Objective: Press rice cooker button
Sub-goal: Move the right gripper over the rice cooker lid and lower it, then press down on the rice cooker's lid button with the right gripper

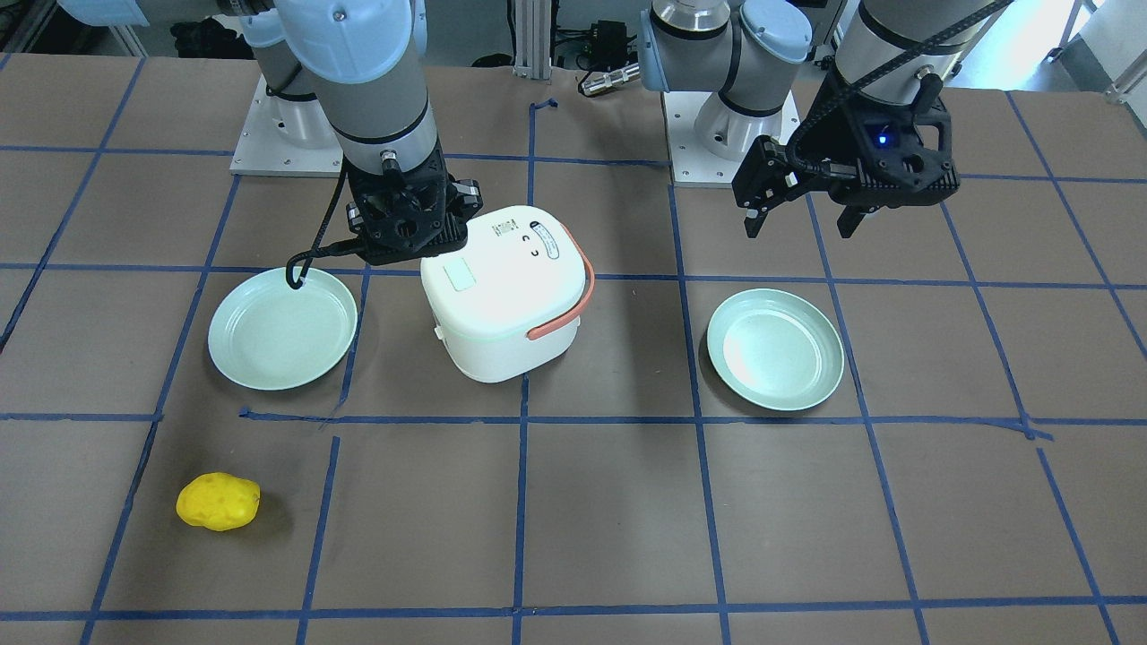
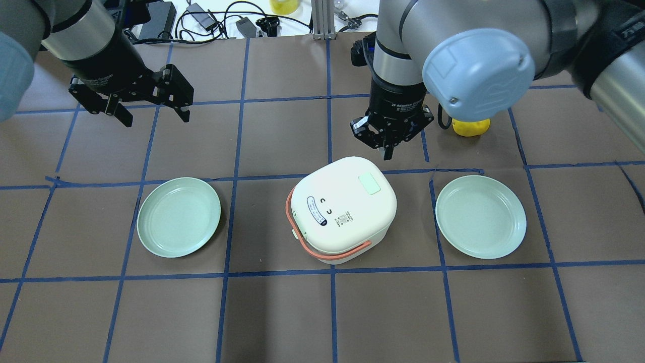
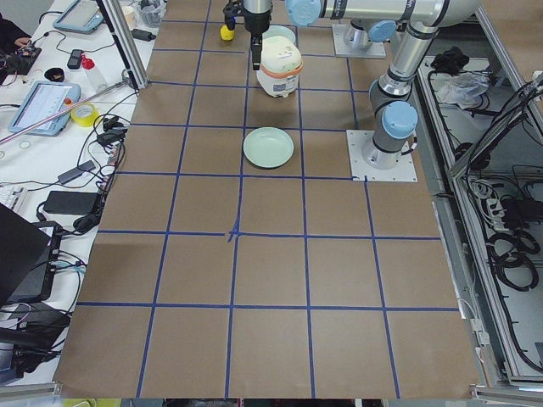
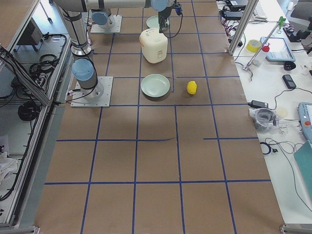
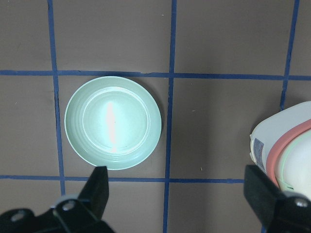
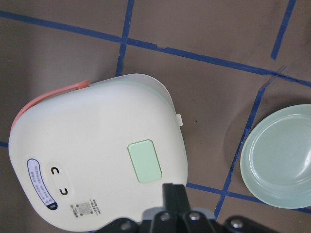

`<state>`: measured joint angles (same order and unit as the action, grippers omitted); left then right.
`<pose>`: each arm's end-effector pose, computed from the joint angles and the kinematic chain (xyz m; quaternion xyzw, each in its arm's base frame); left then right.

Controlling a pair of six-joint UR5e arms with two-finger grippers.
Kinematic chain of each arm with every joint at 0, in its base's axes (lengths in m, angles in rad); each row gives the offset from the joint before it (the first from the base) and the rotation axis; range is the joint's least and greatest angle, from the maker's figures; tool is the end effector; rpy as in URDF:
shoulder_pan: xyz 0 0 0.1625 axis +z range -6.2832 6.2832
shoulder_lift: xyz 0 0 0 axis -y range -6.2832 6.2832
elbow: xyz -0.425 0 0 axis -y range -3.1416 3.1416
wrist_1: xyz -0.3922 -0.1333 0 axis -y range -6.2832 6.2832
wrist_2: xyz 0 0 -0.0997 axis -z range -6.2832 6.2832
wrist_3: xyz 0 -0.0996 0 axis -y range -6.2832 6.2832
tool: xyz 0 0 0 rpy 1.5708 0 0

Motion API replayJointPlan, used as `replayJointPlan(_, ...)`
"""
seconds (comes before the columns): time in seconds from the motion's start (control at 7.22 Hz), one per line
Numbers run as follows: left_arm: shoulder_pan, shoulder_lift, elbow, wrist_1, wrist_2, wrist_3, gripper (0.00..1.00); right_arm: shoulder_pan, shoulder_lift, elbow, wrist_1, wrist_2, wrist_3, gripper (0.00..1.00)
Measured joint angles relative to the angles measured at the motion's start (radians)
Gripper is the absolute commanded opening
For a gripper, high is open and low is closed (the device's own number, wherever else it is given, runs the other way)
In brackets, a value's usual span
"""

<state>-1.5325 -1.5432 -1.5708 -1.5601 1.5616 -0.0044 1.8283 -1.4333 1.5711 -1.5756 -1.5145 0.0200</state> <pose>-0.1156 -0.4885 0.5025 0.0213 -0.9996 0.0192 0.0043 0.2699 -0.4794 0.4178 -0.1163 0.9906 0.0697 0.0186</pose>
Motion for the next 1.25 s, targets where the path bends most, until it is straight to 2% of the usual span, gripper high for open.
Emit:
replayJointPlan(0.55, 0.000, 0.000, 0.000, 0.000, 0.000, 0.001, 1.00, 0.032, 0.007, 0.126, -0.168, 0.002, 0.000, 0.00)
replayJointPlan(1.25, 0.000, 0.000, 0.000, 0.000, 0.000, 0.000, 1.00, 0.034, 0.011, 0.147, -0.191, 0.002, 0.000, 0.00)
